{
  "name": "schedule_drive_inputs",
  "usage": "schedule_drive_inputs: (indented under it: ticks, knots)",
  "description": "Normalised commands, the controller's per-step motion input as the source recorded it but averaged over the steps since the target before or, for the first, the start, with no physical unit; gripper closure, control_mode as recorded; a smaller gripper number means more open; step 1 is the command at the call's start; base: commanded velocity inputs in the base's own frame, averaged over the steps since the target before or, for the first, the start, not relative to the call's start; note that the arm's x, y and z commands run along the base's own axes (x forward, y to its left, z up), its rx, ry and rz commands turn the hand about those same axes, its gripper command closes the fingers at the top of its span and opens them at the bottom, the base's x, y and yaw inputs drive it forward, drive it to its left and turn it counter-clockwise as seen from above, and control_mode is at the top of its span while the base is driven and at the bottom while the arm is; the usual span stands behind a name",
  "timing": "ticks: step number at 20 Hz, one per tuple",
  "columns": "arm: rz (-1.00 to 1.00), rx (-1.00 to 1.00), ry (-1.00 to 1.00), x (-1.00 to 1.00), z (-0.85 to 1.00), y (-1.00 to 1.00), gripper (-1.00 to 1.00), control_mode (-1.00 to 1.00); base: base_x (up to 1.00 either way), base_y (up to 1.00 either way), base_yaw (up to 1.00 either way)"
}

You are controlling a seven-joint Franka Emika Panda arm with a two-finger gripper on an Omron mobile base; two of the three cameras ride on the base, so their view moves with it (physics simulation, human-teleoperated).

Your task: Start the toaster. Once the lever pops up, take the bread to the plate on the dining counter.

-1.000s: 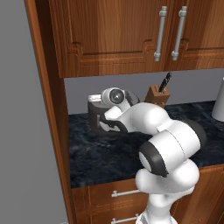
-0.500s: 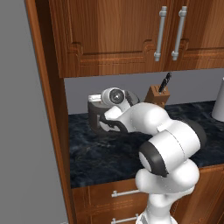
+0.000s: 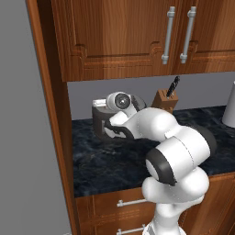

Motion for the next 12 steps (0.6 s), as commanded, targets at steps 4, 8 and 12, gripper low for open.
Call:
schedule_drive_inputs:
  ticks: [4, 8, 12]
  knots:
    - [0.0, 0.0, 0.0, 0.0, 0.0, 0.0, -1.0, -1.0, 0.0, 0.0, 0.0]
    - [0.0, 0.0, 0.0, 0.0, 0.0, 0.0, -1.0, -1.0, 0.0, 0.0, 0.0]
    - [0.0, 0.0, 0.0, 0.0, 0.0, 0.0, -1.0, -1.0, 0.0, 0.0, 0.0]
